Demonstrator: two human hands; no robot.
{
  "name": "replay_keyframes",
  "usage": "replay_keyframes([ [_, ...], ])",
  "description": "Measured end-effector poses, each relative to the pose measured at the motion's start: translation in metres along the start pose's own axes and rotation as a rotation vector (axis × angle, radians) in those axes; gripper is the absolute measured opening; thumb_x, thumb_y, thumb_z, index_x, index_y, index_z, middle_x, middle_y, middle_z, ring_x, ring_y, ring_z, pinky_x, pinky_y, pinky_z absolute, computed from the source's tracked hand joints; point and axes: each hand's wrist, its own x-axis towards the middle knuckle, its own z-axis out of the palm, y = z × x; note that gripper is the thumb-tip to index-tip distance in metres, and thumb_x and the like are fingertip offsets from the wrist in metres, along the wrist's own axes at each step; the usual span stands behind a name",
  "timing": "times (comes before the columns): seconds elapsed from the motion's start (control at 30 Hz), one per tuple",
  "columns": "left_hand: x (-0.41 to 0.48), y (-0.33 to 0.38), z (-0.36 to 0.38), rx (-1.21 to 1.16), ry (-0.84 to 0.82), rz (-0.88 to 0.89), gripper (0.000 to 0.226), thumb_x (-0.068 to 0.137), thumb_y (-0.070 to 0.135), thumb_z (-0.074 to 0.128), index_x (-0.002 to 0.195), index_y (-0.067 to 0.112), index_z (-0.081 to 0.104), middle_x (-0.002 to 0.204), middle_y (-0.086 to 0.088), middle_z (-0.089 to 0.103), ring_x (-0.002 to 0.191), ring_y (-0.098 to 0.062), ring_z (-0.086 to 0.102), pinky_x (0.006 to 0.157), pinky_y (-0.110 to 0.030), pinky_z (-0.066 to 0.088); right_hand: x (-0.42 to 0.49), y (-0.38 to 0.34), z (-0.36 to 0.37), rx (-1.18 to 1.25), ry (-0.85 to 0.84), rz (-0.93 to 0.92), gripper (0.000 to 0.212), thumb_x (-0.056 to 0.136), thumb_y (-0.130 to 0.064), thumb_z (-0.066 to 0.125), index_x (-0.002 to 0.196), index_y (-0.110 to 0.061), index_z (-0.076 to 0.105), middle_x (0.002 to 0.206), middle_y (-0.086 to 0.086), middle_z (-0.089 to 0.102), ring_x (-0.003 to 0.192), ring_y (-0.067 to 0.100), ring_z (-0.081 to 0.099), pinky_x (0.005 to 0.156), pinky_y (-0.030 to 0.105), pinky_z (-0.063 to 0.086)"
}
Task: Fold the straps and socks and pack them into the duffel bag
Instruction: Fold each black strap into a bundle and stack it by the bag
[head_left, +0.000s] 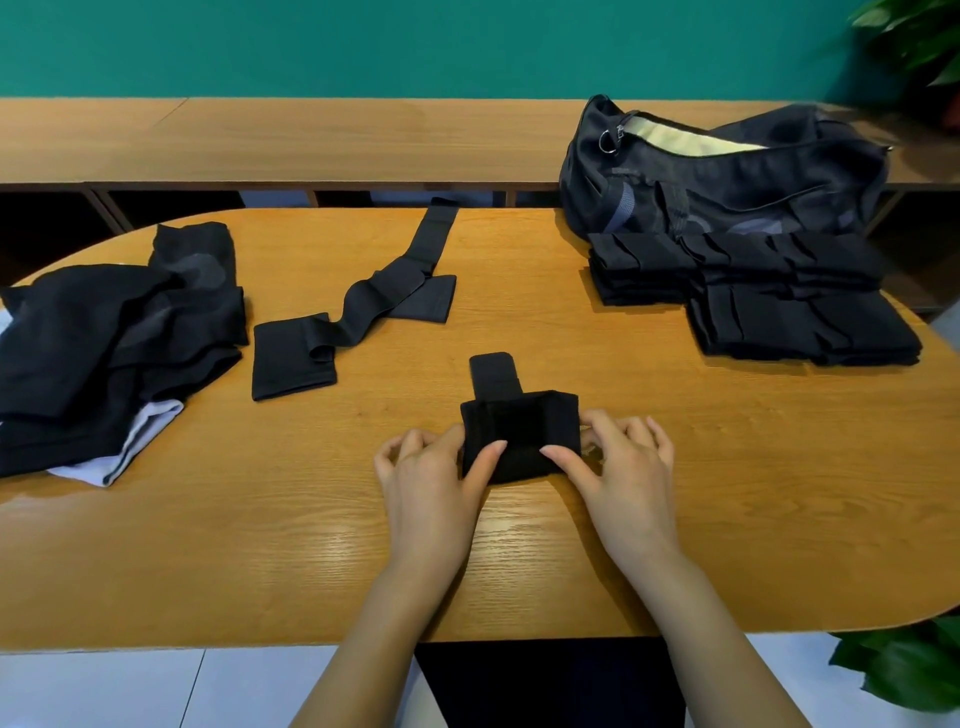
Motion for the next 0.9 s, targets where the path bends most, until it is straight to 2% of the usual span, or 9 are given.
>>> replay_keyframes([
  [0.13,-0.002,0.000,0.001,0.040,0.025,-0.038,0.032,0.084,0.054,0.056,0.076,0.024,0.054,0.063,0.013,0.046,0.073,-0.012,0.045,0.088,-0.039,0.030,0.001,0.000,0.005,0.036,-0.003,0.031,0.044,0.079,-0.052,0.065,0.113,-0.024,0.061,0.075,-0.017,0.053,0.087,0.006,0.046,0.102,0.038,0.028],
  [0.2,-0.001,0.001,0.000,0.047,0.030,-0.058,0.029,0.083,0.053,0.060,0.092,0.026,0.056,0.067,0.015,0.046,0.078,-0.011,0.047,0.089,-0.037,0.028,0.001,-0.001,0.007,0.032,0.002,0.037,0.044,0.079,-0.049,0.070,0.114,-0.025,0.058,0.071,-0.015,0.051,0.084,0.007,0.048,0.098,0.034,0.026],
  [0.3,0.001,0.002,0.000,0.027,0.012,-0.098,0.048,0.081,0.049,0.069,0.120,0.027,0.049,0.084,0.016,0.050,0.090,-0.009,0.048,0.091,-0.035,0.029,0.001,-0.001,0.007,0.019,0.020,0.064,0.047,0.077,-0.045,0.075,0.115,-0.024,0.056,0.076,-0.015,0.049,0.084,0.009,0.048,0.095,0.034,0.029],
  [0.4,0.001,0.002,0.001,0.061,0.012,0.022,0.034,0.081,0.037,0.073,0.110,0.028,0.058,0.107,0.009,0.053,0.103,-0.013,0.044,0.088,-0.035,0.031,0.000,0.000,0.005,-0.016,-0.006,-0.055,0.034,0.081,-0.038,0.072,0.112,-0.028,0.061,0.099,-0.016,0.053,0.103,0.012,0.047,0.098,0.036,0.030],
  [0.5,-0.001,-0.002,0.000,0.013,-0.040,0.119,0.012,0.084,0.031,0.070,0.096,0.031,0.069,0.109,0.013,0.060,0.108,-0.010,0.046,0.090,-0.032,0.024,-0.003,0.001,0.005,0.007,-0.083,-0.178,0.019,0.088,-0.030,0.061,0.103,-0.035,0.069,0.118,-0.020,0.061,0.124,0.009,0.040,0.115,0.046,0.016],
  [0.57,-0.003,-0.006,-0.004,-0.029,-0.084,0.118,0.018,0.084,0.041,0.065,0.098,0.032,0.072,0.111,0.016,0.064,0.111,-0.010,0.046,0.092,-0.032,0.022,-0.007,0.002,0.004,0.015,-0.109,-0.176,0.021,0.090,-0.035,0.054,0.104,-0.038,0.070,0.119,-0.023,0.063,0.127,0.007,0.041,0.119,0.047,0.006],
  [0.7,-0.007,-0.015,-0.011,-0.084,-0.197,0.158,0.054,0.074,0.073,0.052,0.112,0.037,0.069,0.125,0.021,0.056,0.122,-0.008,0.035,0.100,-0.035,0.018,-0.012,0.006,0.004,0.064,-0.156,-0.158,0.036,0.091,-0.057,0.042,0.112,-0.041,0.067,0.128,-0.026,0.056,0.135,0.004,0.032,0.119,0.037,-0.009],
  [0.83,-0.011,-0.018,-0.009,-0.058,-0.187,0.215,0.056,0.074,0.072,0.050,0.113,0.036,0.068,0.127,0.016,0.058,0.125,-0.015,0.040,0.111,-0.054,0.019,-0.012,0.012,0.007,0.118,-0.179,-0.176,0.047,0.083,-0.068,0.041,0.113,-0.044,0.067,0.133,-0.027,0.051,0.139,0.003,0.025,0.119,0.039,-0.010],
  [0.9,-0.011,-0.017,-0.009,-0.045,-0.176,0.224,0.051,0.078,0.069,0.049,0.111,0.036,0.069,0.126,0.015,0.059,0.125,-0.017,0.042,0.112,-0.056,0.018,-0.012,0.013,0.009,0.120,-0.182,-0.188,0.049,0.079,-0.072,0.043,0.113,-0.045,0.067,0.134,-0.027,0.050,0.140,0.003,0.024,0.119,0.044,-0.007],
])
